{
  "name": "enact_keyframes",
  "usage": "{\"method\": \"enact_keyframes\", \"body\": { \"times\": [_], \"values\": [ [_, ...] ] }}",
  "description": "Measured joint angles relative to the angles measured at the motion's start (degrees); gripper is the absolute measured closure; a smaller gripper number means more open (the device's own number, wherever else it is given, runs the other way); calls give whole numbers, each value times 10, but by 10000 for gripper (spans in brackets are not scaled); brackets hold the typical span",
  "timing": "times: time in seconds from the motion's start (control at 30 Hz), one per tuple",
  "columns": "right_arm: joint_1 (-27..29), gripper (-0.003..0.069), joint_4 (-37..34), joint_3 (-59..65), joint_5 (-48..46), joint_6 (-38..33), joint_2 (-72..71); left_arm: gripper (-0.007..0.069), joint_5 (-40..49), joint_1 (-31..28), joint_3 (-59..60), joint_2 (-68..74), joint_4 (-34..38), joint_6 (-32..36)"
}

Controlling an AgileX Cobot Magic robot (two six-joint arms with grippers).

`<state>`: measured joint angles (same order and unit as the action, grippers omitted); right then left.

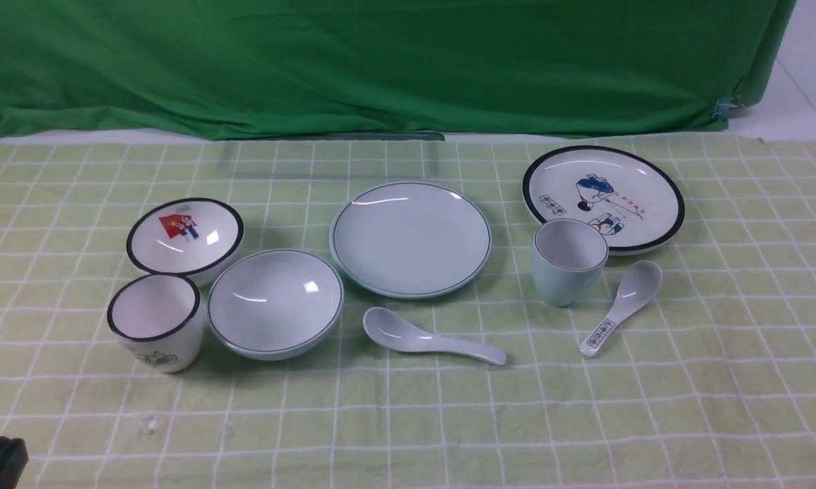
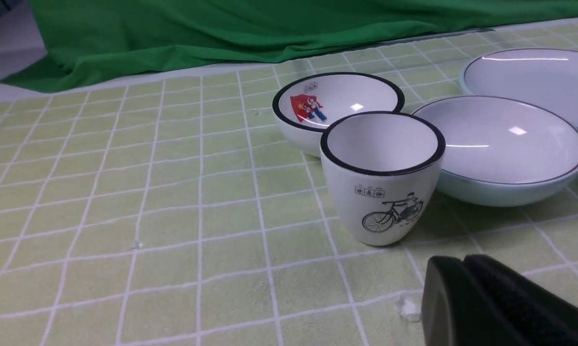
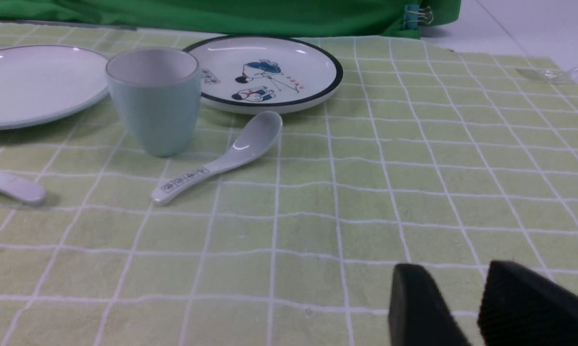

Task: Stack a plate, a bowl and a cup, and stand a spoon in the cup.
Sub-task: Use the left arm to grab a blue rice bowl

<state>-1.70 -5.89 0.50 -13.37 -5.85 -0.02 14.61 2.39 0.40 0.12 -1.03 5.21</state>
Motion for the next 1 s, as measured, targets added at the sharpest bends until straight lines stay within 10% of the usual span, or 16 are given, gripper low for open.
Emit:
{"method": "enact_keyframes", "body": {
  "times": [0.53,0.8,1.0],
  "values": [
    [0,417,0,0,30,0,0,656,-160,0,0,0,-6,9],
    [0,417,0,0,244,14,0,656,-322,0,0,0,-9,9],
    [0,417,1,0,415,174,1,656,-457,0,0,0,22,-224]
  ]
}}
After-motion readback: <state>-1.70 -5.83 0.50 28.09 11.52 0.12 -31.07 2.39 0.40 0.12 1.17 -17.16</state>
